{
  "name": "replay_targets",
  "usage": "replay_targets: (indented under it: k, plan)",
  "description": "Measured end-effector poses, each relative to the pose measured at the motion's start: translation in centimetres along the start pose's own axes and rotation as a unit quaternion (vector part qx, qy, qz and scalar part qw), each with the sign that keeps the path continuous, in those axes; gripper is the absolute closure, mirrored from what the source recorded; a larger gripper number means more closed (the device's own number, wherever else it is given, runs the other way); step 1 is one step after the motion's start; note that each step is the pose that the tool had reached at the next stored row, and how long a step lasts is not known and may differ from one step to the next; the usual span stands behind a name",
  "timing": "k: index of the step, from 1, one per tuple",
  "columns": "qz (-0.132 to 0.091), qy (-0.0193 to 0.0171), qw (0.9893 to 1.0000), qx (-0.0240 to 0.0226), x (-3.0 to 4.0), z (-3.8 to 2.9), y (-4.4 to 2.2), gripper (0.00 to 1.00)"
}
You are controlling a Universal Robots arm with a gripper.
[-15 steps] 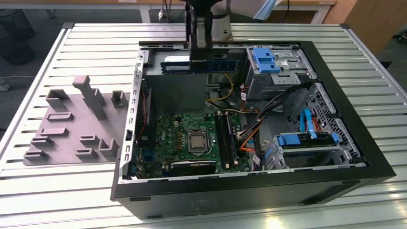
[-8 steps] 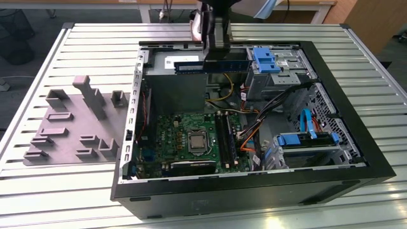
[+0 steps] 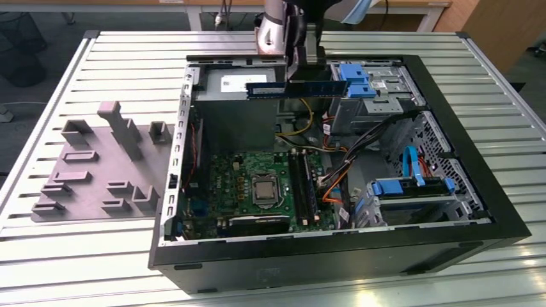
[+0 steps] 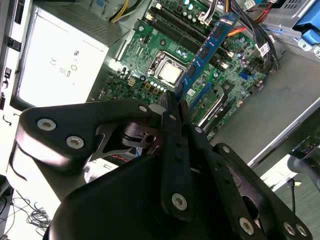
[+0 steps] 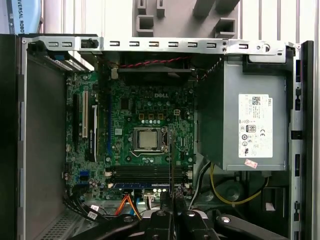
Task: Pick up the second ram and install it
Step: 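Pick up the second ram and move it above second insertion slot, then insert the second ram into the second slot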
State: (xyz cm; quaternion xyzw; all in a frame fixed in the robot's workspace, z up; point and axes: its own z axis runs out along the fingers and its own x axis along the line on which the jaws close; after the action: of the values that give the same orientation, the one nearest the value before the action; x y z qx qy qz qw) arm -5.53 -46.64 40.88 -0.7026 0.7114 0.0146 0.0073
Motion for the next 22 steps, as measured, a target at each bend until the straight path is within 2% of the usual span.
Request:
replay_targets:
  k: [19,22]
  plan:
    - [0.0,0.0,1.0,0.0,-0.01,-0.01,-0.26,0.86]
    - [0.012,0.0001,0.9999,0.0004,-0.01,0.02,-0.27,0.86]
